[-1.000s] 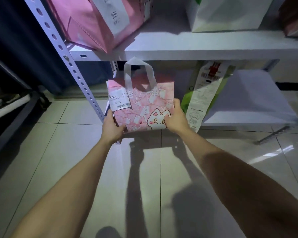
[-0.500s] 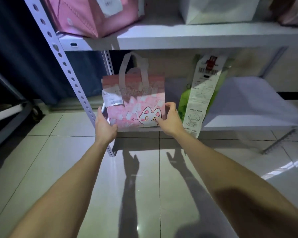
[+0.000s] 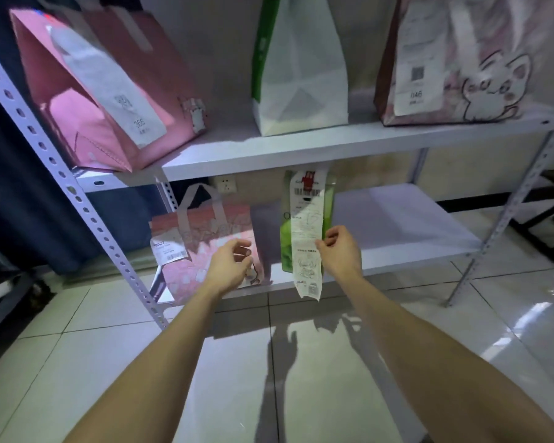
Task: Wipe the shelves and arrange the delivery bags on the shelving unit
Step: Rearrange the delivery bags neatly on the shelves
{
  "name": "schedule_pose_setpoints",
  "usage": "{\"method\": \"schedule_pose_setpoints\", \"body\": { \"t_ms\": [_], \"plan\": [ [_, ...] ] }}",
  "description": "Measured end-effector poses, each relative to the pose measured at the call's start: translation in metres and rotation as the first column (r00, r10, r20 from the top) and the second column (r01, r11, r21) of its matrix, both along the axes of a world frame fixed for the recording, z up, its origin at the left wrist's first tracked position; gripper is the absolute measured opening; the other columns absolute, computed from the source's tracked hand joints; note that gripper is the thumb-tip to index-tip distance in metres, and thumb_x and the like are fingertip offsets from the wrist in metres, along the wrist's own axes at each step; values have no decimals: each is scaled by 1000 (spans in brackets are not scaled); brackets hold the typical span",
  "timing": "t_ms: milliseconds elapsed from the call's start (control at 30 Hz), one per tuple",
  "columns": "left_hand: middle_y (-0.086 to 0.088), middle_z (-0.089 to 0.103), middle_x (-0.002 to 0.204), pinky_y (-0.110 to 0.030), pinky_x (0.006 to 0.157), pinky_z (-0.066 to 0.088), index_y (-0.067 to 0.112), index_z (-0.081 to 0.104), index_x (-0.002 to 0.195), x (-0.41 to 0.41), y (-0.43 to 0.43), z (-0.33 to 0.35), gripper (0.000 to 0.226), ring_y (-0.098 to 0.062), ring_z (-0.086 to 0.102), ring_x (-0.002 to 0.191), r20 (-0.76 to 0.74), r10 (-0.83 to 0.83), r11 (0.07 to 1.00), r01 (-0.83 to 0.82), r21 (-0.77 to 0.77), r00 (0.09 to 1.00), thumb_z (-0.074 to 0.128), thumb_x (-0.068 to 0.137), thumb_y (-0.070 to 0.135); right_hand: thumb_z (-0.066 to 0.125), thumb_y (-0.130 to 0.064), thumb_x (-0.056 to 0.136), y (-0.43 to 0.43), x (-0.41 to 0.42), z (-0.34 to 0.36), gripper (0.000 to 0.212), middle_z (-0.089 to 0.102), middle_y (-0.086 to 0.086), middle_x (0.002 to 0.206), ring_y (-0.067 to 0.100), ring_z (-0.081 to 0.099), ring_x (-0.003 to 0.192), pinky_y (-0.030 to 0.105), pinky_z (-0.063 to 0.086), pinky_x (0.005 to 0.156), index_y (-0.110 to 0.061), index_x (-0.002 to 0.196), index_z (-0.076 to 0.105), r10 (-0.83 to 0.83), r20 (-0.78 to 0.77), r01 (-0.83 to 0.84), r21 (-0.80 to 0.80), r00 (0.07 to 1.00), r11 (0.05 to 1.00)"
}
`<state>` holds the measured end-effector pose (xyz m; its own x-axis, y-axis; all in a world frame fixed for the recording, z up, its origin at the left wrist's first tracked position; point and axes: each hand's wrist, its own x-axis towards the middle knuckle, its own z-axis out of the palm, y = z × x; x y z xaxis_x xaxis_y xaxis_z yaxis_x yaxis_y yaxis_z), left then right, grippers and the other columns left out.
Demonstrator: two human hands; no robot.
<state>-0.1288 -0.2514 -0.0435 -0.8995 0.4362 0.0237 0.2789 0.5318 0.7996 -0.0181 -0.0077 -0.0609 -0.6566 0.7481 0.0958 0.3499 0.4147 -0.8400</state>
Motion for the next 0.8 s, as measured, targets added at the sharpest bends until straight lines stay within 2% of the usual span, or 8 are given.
{"method": "schedule_pose_setpoints", "body": {
  "t_ms": [67,167,267,400,433,567,700,800],
  "plan": [
    [-4,72,128,-44,107,57,18,64,137,-1,30,0,39,-22,70,118,28,-49,998,49,27,998,68,100,5,75,-35,94,15,-4,-2,31,67,-4,105,19,67,95,40,58,83,-21,114,55,-4,17,4,1,1000,1000],
    [-9,55,157,-48,120,47,16,40,162,-10,67,-2,65,-26,56,143,47,-81,996,80,30,996,68,103,12,72,-38,97,27,-14,-8,42,70,-1,119,23,68,106,46,58,93,-17,129,55,65,45,-64,-8,997,998],
    [-7,44,167,-47,121,46,16,21,170,-11,87,-6,77,-27,48,151,113,-92,996,90,25,989,64,106,14,62,-35,104,35,-23,-11,28,73,1,118,26,69,106,42,57,87,-16,126,62,151,92,-153,14,984,988],
    [-3,64,147,-12,89,55,12,38,162,5,92,-8,60,-18,63,128,93,-93,994,87,71,991,62,107,7,48,-23,109,35,-12,-8,18,73,0,103,23,69,89,29,48,62,-20,110,66,119,47,-119,-16,992,993],
    [-1,68,139,-12,86,56,14,46,157,9,91,-9,54,-16,66,120,89,-98,993,92,75,991,63,106,7,46,-22,110,35,-5,-6,19,73,-1,101,21,68,87,27,46,58,-21,111,65,102,32,-101,-8,994,995],
    [9,79,110,-46,101,61,27,71,117,20,85,-8,17,-16,76,105,77,-157,986,152,69,985,74,100,23,44,-26,111,29,28,2,22,72,-9,102,11,63,79,22,40,54,-29,119,64,101,53,-105,67,993,992],
    [10,79,108,-45,90,66,27,68,109,46,84,9,7,-17,77,101,24,-162,980,158,119,987,72,103,25,45,-30,111,18,56,11,18,74,-12,101,8,67,80,26,53,61,-31,114,63,94,29,-96,87,995,992],
    [5,78,111,-43,83,68,23,66,109,64,77,21,3,-19,77,102,32,-175,971,167,169,984,67,106,23,47,-29,111,9,74,20,14,73,-14,98,0,65,75,15,44,54,-29,112,62,104,27,-106,104,994,989]
  ]
}}
